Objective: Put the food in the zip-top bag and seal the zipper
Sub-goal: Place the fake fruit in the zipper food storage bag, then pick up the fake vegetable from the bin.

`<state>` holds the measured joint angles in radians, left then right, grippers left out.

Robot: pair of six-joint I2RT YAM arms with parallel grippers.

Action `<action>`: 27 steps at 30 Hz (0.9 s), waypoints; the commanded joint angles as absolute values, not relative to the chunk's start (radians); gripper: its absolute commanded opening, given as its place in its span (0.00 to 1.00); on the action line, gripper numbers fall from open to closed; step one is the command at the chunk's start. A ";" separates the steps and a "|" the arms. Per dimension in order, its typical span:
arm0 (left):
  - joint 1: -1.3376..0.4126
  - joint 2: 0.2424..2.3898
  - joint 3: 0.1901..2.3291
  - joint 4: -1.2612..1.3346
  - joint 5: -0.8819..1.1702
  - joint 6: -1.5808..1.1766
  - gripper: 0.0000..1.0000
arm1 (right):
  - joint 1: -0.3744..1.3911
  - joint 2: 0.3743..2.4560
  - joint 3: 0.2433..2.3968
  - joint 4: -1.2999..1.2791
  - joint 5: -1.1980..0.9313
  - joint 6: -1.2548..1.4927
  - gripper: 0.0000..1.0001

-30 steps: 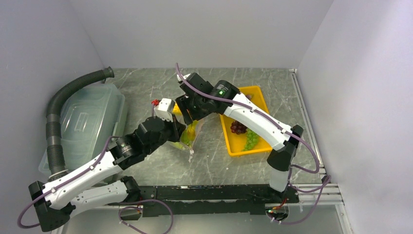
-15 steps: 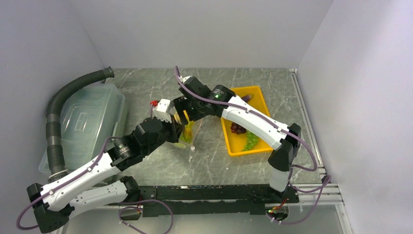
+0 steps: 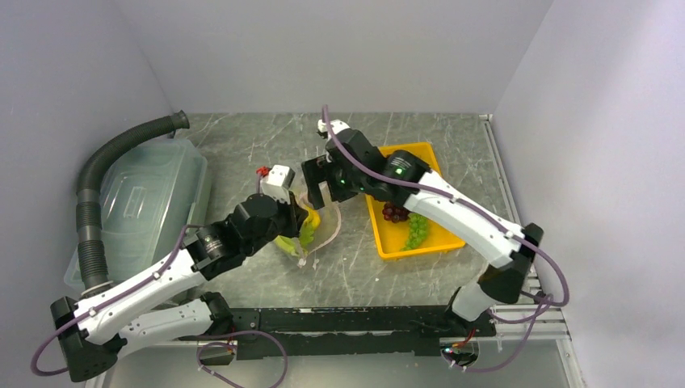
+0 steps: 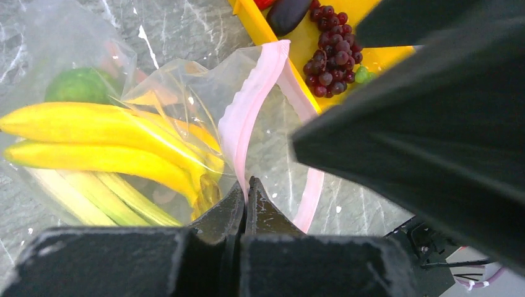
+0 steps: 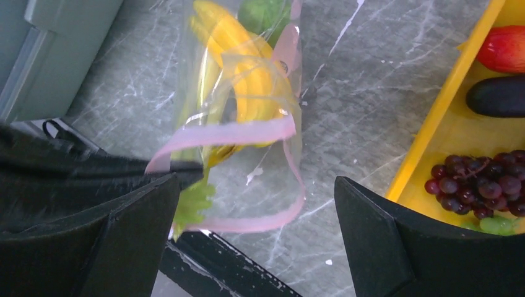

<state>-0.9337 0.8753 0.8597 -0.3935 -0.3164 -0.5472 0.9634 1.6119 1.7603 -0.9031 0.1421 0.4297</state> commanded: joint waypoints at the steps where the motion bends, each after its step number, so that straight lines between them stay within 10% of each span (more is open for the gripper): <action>1: -0.937 0.876 0.906 -0.383 -0.356 -0.571 0.00 | 0.960 1.470 1.697 -0.853 0.197 0.418 1.00; 27: -0.937 0.857 0.948 -0.389 -0.401 -0.513 0.00 | 0.657 1.299 1.362 -0.719 0.363 0.371 0.98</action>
